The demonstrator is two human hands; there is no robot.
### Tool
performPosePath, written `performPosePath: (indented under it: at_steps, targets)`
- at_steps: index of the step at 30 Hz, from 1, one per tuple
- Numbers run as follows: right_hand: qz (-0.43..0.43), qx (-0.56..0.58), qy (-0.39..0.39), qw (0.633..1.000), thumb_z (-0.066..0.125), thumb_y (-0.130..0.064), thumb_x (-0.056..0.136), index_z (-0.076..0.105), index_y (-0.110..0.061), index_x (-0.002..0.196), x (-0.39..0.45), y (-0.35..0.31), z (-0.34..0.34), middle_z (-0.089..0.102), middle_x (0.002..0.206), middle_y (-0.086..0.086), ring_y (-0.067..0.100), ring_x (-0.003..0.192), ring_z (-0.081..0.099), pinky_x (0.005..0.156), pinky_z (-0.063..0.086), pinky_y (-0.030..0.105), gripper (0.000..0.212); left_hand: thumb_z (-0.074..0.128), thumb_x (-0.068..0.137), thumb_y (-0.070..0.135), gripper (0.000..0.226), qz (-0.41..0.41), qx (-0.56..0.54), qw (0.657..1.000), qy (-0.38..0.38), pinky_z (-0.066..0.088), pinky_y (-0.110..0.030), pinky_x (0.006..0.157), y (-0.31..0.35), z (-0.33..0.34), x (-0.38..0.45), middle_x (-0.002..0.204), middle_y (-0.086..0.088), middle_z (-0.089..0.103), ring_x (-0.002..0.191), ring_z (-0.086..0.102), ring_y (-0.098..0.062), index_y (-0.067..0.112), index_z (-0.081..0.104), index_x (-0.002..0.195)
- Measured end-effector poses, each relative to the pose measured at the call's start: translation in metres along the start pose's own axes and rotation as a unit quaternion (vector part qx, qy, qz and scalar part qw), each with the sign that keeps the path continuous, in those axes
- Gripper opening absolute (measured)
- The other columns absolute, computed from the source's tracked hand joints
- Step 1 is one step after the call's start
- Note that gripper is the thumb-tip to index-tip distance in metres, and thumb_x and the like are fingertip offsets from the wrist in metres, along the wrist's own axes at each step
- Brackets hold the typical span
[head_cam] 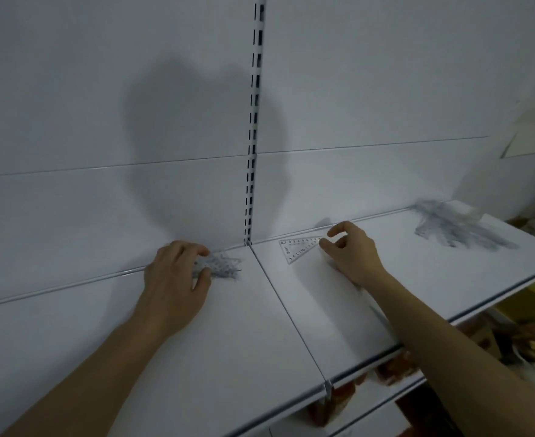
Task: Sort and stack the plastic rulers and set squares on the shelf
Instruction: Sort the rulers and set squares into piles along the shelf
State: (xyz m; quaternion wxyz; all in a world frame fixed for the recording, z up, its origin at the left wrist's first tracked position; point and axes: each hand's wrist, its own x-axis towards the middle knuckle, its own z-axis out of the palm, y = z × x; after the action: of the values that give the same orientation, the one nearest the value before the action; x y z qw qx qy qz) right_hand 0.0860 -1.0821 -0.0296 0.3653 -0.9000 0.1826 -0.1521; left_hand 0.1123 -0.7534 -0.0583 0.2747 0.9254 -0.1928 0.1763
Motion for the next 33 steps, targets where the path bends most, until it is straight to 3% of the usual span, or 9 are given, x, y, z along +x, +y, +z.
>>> performPosePath:
  at_steps: [3,6,10,13,18,24,28,33]
  targets:
    - [-0.069,-0.065,-0.037,0.995,0.067,-0.033,0.092,0.063,-0.024,0.106,-0.037,-0.002,-0.005,0.065,0.084,-0.01,0.003,0.073,0.06,0.059,0.039,0.009,0.016,0.038,0.083,0.048,0.048,0.0,0.017,1.0,-0.01,0.046,-0.044,0.086,0.001,0.002,0.003,0.114,0.002,0.058,0.106,0.054,-0.025,0.021,0.063,0.114]
    - [-0.161,-0.127,-0.07,0.976,0.062,-0.038,0.095,0.061,-0.026,0.121,-0.081,0.0,-0.01,0.063,0.109,-0.009,0.011,0.103,0.056,0.086,0.04,0.02,0.029,0.043,0.084,0.044,0.045,-0.004,0.028,0.999,-0.03,0.045,-0.046,0.091,0.003,0.002,0.001,0.117,0.0,0.058,0.11,0.054,-0.027,0.019,0.063,0.117]
    - [-0.206,-0.139,-0.11,0.962,0.057,-0.046,0.097,0.054,-0.028,0.135,-0.128,-0.004,-0.019,0.053,0.138,-0.011,0.011,0.13,0.043,0.111,0.039,0.035,0.043,0.058,0.095,0.034,0.041,-0.031,0.035,0.999,-0.013,0.04,-0.05,0.102,0.005,-0.014,-0.001,0.134,-0.006,0.052,0.124,0.048,-0.03,0.016,0.056,0.132]
    - [-0.235,-0.147,-0.137,0.951,0.055,-0.047,0.097,0.048,-0.029,0.141,-0.153,-0.016,-0.026,0.047,0.145,-0.012,0.01,0.137,0.037,0.115,0.035,0.036,0.048,0.057,0.098,0.032,0.045,-0.058,0.024,0.998,0.017,0.04,-0.05,0.104,0.003,-0.047,-0.006,0.141,-0.011,0.047,0.128,0.045,-0.032,0.012,0.051,0.137]
    - [-0.282,-0.15,-0.153,0.935,0.05,-0.049,0.099,0.041,-0.027,0.147,-0.189,-0.043,-0.02,0.039,0.152,-0.012,0.008,0.144,0.027,0.115,0.017,0.02,0.054,0.053,0.099,0.033,0.046,-0.087,0.05,0.995,0.011,0.039,-0.049,0.105,-0.004,-0.096,-0.061,0.141,-0.009,0.047,0.128,0.044,-0.03,0.012,0.047,0.14]
    - [-0.349,-0.147,-0.236,0.895,0.043,-0.055,0.1,0.028,-0.027,0.154,-0.228,-0.102,0.04,0.027,0.161,-0.01,0.01,0.152,0.014,0.123,0.017,0.033,0.063,0.047,0.099,0.045,0.062,-0.165,0.139,0.974,-0.063,0.025,-0.047,0.118,-0.026,-0.144,-0.164,0.158,-0.005,0.031,0.145,0.027,-0.022,0.015,0.034,0.151]
    - [-0.412,-0.131,-0.286,0.855,0.04,-0.057,0.1,0.025,-0.026,0.156,-0.261,-0.161,0.086,0.023,0.164,-0.008,0.012,0.153,0.013,0.125,0.015,0.037,0.065,0.044,0.1,0.048,0.064,-0.243,0.171,0.954,-0.041,0.018,-0.046,0.121,-0.062,-0.208,-0.229,0.162,-0.005,0.024,0.149,0.018,-0.02,0.016,0.029,0.153]
    - [-0.491,-0.115,-0.314,0.804,0.04,-0.057,0.1,0.025,-0.024,0.157,-0.306,-0.247,0.145,0.024,0.164,-0.008,0.011,0.152,0.015,0.124,0.013,0.031,0.067,0.048,0.099,0.046,0.064,-0.314,0.193,0.93,0.009,0.022,-0.046,0.119,-0.118,-0.29,-0.297,0.16,-0.006,0.028,0.148,0.024,-0.022,0.014,0.032,0.152]
